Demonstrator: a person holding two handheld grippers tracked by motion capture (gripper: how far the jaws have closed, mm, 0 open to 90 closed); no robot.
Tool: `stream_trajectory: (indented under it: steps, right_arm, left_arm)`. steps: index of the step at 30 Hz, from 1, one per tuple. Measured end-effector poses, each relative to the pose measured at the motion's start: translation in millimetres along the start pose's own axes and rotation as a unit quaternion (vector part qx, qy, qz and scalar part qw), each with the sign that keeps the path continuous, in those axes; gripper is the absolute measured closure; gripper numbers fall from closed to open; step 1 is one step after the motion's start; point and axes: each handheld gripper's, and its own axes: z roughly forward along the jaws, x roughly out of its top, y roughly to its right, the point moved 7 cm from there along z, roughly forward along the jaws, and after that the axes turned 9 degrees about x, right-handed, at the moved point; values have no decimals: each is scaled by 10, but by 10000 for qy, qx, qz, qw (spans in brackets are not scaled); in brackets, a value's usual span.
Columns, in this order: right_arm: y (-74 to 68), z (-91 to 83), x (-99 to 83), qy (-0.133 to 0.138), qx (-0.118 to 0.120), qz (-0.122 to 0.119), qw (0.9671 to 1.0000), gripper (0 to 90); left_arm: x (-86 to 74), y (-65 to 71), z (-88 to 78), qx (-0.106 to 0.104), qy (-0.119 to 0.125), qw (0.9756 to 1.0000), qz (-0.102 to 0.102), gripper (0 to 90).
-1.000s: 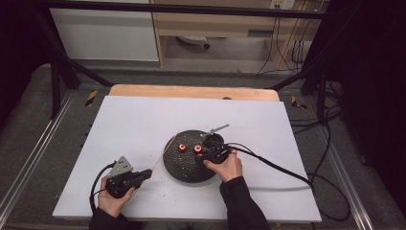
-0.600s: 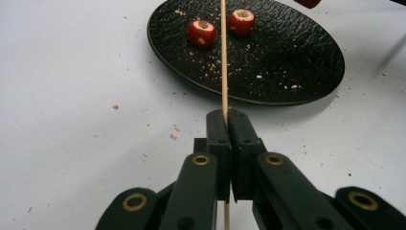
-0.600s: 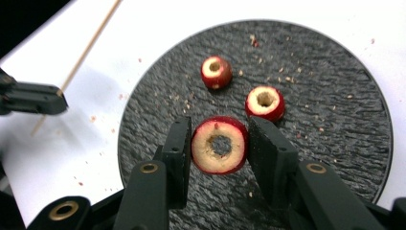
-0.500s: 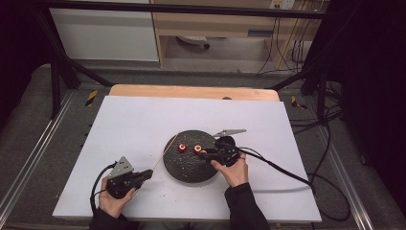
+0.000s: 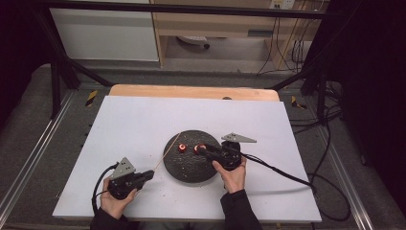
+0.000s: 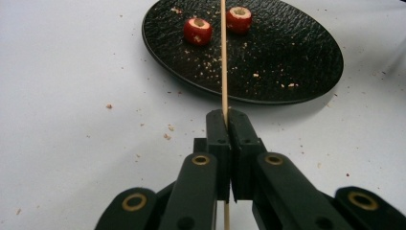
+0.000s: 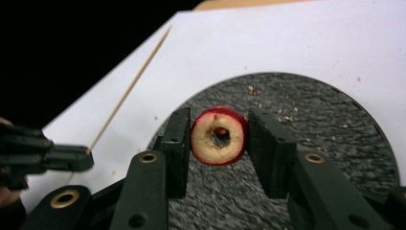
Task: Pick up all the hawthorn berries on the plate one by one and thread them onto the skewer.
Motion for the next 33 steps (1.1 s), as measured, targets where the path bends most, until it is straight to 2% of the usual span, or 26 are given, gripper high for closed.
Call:
stream_trajectory:
  steps: [3,4,5,6,14,15,20,25,27,28,30,33]
  right_arm:
    - [-3,14,5,144,-4,-5,9999,621]
    - [-16,27,20,325,44,53,9994,621]
    - [-16,27,20,325,44,53,9994,621]
    - [-23,39,41,501,71,147,9986,621]
    - [-42,55,153,1117,164,258,9933,621]
    - [-42,55,153,1117,164,258,9933,621]
    - [-23,61,229,1439,158,298,9890,621]
    - [-6,81,277,1608,219,388,9860,621]
    - [13,94,317,1771,237,446,9829,621]
    - [13,94,317,1771,237,446,9829,621]
    - [26,106,360,1955,260,531,9789,622]
    - [41,110,382,2030,256,543,9773,622]
  left_arm:
    - [-1,4,6,12,-6,10000,6,879]
    - [-2,6,9,17,-8,10000,9,879]
    - [-2,9,12,16,-9,10000,10,879]
    - [0,17,14,19,-5,10000,13,879]
    - [8,42,22,25,29,10000,16,879]
    - [10,47,25,19,32,10000,14,879]
    - [21,87,39,20,76,10000,10,880]
    - [32,132,61,4,93,10000,18,879]
    - [38,148,68,0,103,9999,9,879]
    - [40,156,72,-3,111,9999,7,879]
    - [45,171,82,1,123,9999,-17,879]
    - [57,200,96,-14,156,9999,-6,879]
